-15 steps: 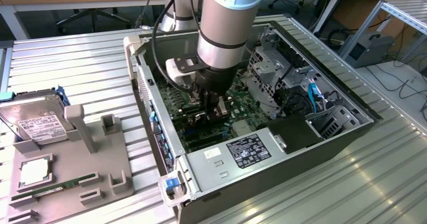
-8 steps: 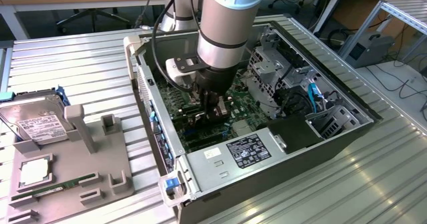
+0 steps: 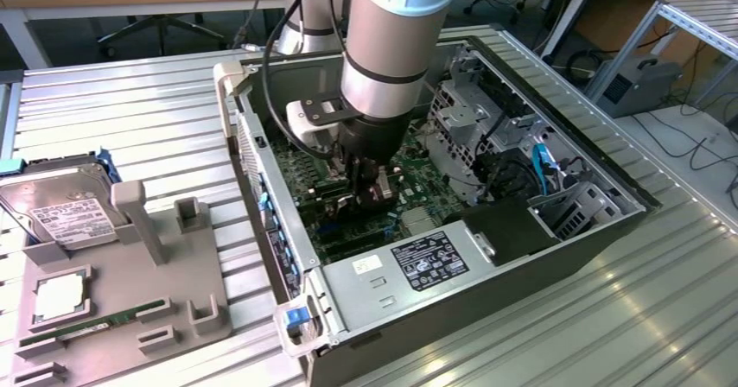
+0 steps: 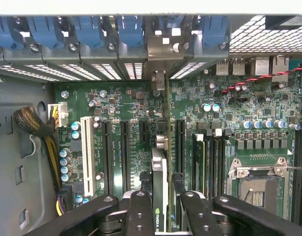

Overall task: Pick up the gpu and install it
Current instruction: 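Insert the gpu into the slot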

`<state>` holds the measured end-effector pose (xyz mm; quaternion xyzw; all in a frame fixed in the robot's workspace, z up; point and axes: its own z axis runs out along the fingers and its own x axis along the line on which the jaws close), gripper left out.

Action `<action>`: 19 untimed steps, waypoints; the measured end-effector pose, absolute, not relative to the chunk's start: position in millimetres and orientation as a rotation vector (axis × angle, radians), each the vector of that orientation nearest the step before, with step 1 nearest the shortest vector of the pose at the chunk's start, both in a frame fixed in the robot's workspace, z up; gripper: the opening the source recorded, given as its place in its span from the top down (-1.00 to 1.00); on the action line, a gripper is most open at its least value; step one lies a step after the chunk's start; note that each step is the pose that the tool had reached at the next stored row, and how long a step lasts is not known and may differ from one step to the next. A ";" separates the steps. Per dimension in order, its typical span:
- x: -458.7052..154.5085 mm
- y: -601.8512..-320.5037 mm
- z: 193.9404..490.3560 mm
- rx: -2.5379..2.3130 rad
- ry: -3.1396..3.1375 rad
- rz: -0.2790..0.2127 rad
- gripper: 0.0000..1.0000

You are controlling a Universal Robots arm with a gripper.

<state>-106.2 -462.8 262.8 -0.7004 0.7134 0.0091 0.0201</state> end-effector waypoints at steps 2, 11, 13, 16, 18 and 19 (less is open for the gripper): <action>-107.0 -462.9 261.9 -2.173 2.213 0.028 0.47; -108.1 -462.8 261.6 -2.172 2.213 0.028 0.47; -108.8 -462.8 261.6 -2.173 2.213 0.028 0.47; -109.5 -462.9 260.7 -2.172 2.213 0.027 0.47; -109.5 -462.9 260.5 -2.172 2.212 0.027 0.47; -109.5 -462.8 260.5 -2.172 2.212 0.027 0.47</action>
